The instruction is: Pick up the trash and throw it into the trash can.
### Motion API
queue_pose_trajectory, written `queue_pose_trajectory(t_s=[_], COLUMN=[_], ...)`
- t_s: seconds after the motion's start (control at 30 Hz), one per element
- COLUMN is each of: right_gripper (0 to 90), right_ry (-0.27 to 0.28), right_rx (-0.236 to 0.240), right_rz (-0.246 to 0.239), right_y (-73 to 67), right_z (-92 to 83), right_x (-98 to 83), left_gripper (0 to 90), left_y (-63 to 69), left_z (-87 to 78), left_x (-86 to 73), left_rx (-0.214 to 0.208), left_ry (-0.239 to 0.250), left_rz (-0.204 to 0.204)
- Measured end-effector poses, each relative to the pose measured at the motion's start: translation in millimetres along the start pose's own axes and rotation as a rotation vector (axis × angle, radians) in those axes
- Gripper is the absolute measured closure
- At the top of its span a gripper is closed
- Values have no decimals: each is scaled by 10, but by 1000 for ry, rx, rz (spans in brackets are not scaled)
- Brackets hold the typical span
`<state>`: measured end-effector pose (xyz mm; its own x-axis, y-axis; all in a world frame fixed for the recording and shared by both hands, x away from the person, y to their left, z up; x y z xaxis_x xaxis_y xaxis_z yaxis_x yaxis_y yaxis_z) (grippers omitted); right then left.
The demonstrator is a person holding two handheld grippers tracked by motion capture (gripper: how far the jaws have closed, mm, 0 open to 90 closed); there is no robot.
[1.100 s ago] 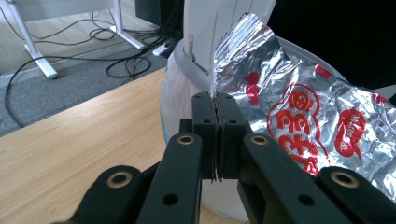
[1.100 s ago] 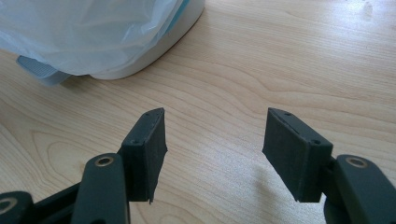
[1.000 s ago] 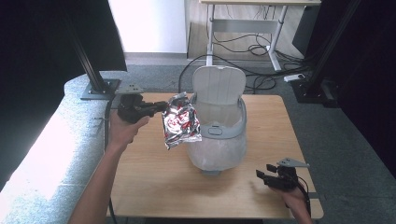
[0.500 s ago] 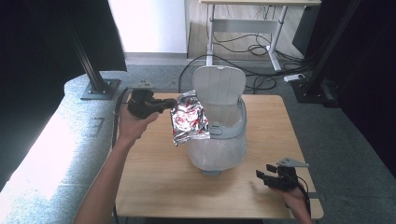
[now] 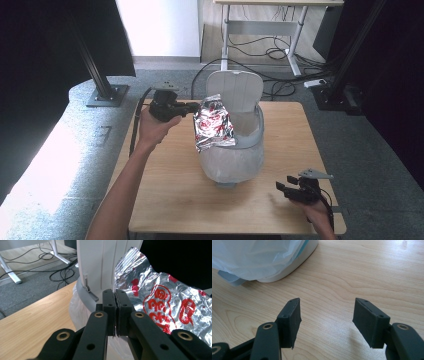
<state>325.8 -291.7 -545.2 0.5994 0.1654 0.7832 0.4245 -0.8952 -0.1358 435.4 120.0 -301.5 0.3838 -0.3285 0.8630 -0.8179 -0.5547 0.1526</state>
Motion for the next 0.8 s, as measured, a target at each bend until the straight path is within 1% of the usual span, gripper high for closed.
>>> queue_pose_trajectory(t_s=[0.4,0.57,0.8], right_gripper=[386,386,386], right_ry=[-1,0,0], right_rx=[1,1,-1], right_rz=[3,4,6], right_y=[9,16,29], right_z=[-2,-3,-9], right_x=[-3,-5,-6], left_gripper=[879,878,878], left_y=[-5,-3,11], left_z=[101,142,272], left_x=[70,122,195], left_rx=[-10,-15,-26], left_ry=[-9,-13,-27], left_rz=[-6,-8,-4])
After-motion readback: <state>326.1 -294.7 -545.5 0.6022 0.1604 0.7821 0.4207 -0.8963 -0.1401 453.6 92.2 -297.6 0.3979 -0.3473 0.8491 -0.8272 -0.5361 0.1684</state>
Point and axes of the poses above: each handheld gripper's, and its own axes: z roughly forward along the jaws, x roughly out of its top, y roughly to its right, the point moved 3 cm from there along z, roughly forward along the jaws, and after that the axes turned 4 degrees about -x, right-handed, at the moved point
